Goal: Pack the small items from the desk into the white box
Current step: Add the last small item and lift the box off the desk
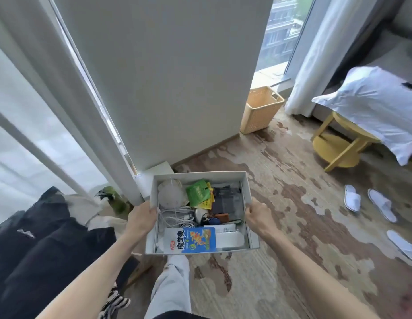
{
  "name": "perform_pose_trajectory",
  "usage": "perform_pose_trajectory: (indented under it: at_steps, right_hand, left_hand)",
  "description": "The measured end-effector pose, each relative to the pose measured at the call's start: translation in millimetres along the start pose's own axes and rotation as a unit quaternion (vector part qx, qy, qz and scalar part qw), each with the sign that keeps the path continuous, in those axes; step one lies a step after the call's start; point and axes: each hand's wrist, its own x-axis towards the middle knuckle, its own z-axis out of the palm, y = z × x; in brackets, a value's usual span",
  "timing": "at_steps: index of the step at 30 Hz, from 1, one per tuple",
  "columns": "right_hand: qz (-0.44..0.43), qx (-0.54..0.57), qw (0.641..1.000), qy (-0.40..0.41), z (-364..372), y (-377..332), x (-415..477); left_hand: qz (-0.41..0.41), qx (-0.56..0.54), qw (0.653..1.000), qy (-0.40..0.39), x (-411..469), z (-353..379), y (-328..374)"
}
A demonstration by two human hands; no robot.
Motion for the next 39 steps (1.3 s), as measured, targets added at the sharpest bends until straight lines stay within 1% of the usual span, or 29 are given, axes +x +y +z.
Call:
perform_pose_trajectory:
  at_steps: [5,9,12,18,23,28,34,39]
  right_hand:
    - [-0.023,-0.045,0.998,-0.045,45,-60,128]
    - [-0.027,-0.063,0.993,-0.093,87,-111,228]
    - [-0.049,-0.076,0.987,-0.130,118,-144,295]
    - [-0.087,-0.093,0.976,-0.177,186,-180,408]
    - [-0.111,-0.098,0.965,-0.215,259,-187,489]
    - [-0.121,-0.125,0.952,-0.253,329,-171,555]
    - [-0.141,-0.160,0.946,-0.244,424,-160,622]
    - [-0.144,-0.153,0.948,-0.239,492,-161,661]
  left_hand:
    - [-0.070,-0.042,0.997,0.003,105,3,-43]
    - [-0.112,-0.048,0.993,-0.006,197,-2,-75]
    - [-0.139,-0.053,0.989,-0.007,258,-8,-94]
    - [-0.187,-0.040,0.981,0.004,352,4,-125]
    - [-0.248,-0.036,0.968,-0.007,422,52,-161]
    - [-0.300,-0.063,0.952,-0.013,471,121,-198]
    - [-0.319,-0.057,0.946,-0.010,521,199,-251]
    - [-0.339,-0.050,0.939,0.015,571,236,-301]
